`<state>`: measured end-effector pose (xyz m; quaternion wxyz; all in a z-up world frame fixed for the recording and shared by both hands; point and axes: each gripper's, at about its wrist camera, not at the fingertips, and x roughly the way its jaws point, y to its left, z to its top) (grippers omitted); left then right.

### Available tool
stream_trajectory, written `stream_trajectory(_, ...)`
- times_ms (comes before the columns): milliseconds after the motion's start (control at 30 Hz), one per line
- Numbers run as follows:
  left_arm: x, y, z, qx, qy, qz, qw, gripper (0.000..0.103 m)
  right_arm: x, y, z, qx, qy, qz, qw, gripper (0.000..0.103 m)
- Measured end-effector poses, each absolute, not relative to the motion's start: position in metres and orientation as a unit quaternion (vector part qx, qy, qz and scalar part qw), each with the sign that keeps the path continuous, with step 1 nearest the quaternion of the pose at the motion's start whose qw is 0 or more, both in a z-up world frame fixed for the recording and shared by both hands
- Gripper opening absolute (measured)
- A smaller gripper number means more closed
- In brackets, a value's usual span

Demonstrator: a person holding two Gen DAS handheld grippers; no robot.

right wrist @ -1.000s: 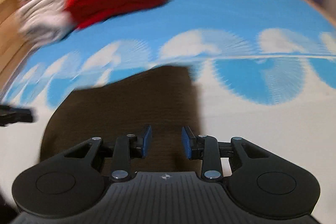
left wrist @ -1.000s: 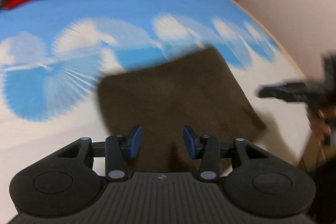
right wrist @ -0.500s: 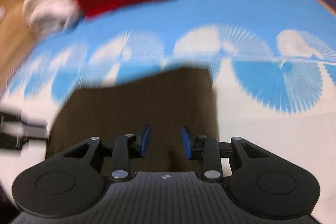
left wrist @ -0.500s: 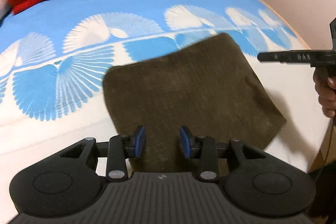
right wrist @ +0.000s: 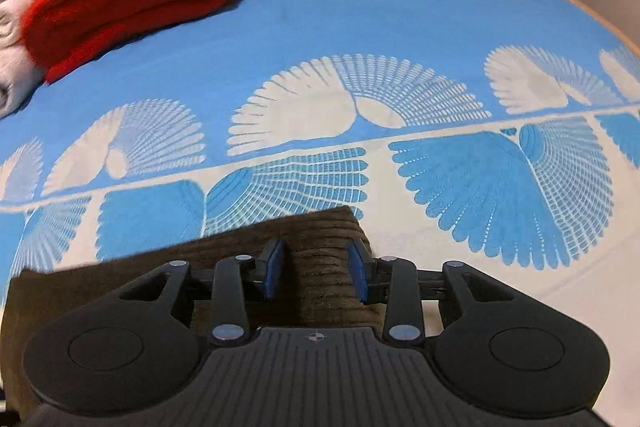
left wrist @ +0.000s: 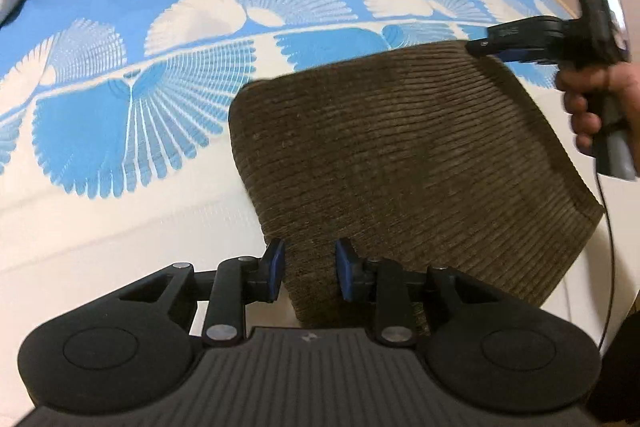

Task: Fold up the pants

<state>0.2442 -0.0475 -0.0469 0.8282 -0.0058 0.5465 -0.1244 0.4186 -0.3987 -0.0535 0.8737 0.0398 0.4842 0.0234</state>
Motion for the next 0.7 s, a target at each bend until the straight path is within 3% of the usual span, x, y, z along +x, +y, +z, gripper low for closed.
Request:
stream_trajectory(233, 0.246, -0.042, -0.030, -0.048, 0.511, -0.129, 0.849, 0.031, 0.426, -0.404, -0.063, 0.053, 0.490, 0.014, 0.870, 0.037)
stream_trajectory(300, 0.247, -0.048, -0.053, -0.016, 0.546, -0.111, 0.830, 0.044, 0.423, -0.406, -0.059, 0.059, 0.488, 0.013, 0.871, 0.037)
stream_trajectory(333, 0.246, -0.051, -0.054, 0.000, 0.542, -0.103, 0.834, 0.050, 0.421, -0.409, -0.056, 0.066, 0.484, 0.012, 0.872, 0.041)
stream_trajectory(400, 0.244, -0.059, -0.042, 0.021, 0.535, -0.095, 0.839, 0.047, 0.413, -0.413, -0.044, 0.075, 0.480, 0.007, 0.874, 0.054)
stream_trajectory(567, 0.216, -0.085, -0.005, 0.067, 0.485, -0.176, 0.854, 0.045, 0.377, -0.405, 0.003, 0.033, 0.462, 0.068, 0.884, 0.054)
stream_trajectory(700, 0.196, -0.097, -0.048, 0.159, 0.544, -0.211, 0.797, 0.050, 0.336, -0.395, 0.008, -0.004, 0.500, 0.167, 0.850, 0.068)
